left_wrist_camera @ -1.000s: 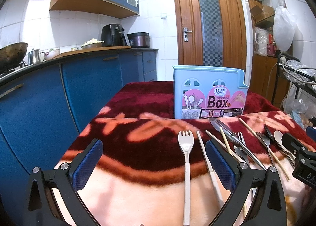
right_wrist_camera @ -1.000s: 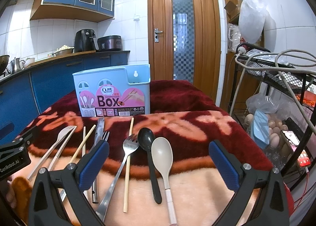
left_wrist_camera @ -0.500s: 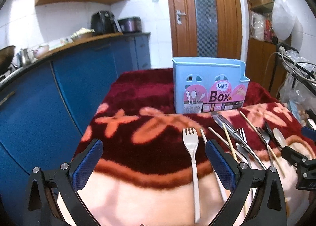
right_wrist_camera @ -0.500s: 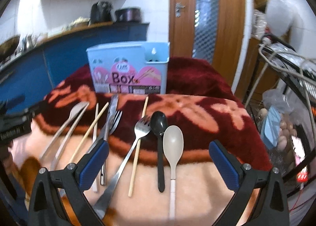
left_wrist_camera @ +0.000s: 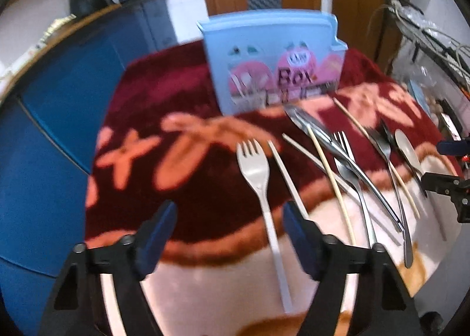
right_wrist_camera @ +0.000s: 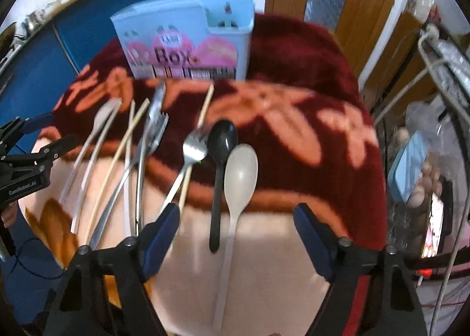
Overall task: Organize utensils
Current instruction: 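Grasp the white plastic fork with the left tool while the right tool grasps the white plastic spoon, then lift the fork and spoon and drop both into the blue caddy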
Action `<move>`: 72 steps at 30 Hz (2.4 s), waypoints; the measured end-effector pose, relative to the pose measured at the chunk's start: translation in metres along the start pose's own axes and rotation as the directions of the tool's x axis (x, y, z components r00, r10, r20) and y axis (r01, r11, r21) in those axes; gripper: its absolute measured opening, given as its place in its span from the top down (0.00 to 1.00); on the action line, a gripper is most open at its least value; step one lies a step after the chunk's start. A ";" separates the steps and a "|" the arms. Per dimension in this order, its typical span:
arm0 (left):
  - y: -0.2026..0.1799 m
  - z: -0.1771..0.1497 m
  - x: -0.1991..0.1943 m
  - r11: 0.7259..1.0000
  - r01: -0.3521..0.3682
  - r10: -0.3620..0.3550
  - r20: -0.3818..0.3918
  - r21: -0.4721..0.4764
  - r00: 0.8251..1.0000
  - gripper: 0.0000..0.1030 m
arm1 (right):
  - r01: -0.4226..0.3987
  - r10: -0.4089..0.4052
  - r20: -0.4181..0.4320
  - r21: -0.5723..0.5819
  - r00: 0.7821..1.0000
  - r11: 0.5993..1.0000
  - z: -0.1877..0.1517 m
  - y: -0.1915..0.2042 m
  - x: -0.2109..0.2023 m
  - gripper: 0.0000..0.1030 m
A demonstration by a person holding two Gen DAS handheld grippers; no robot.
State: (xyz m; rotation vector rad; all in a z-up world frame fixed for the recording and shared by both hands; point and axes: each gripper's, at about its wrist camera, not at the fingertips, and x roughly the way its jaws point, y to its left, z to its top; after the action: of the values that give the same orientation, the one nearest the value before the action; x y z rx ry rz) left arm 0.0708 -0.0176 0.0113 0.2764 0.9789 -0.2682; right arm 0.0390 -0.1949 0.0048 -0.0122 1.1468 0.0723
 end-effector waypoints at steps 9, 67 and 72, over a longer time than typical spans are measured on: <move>-0.006 0.008 0.020 0.994 0.106 -0.107 -0.128 -0.015 0.986 0.73 | -0.017 0.017 -0.108 0.005 0.994 1.000 0.001 -0.013 -0.003 0.45; 0.037 0.144 -0.062 0.960 0.226 -0.102 0.543 -0.166 0.833 0.95 | -0.230 0.163 0.621 0.029 0.767 0.973 0.091 -0.011 -0.067 0.93; 0.036 0.169 -0.045 0.969 0.167 -0.024 0.600 -0.183 0.800 0.95 | -0.253 0.167 0.639 0.044 0.751 0.967 0.120 -0.021 -0.054 0.93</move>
State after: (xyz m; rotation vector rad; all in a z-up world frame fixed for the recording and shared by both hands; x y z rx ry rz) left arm 0.1901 -0.0384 0.1419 -0.0768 0.3862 -0.3080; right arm 0.1278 -0.2125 0.1027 0.2445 0.4625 0.1898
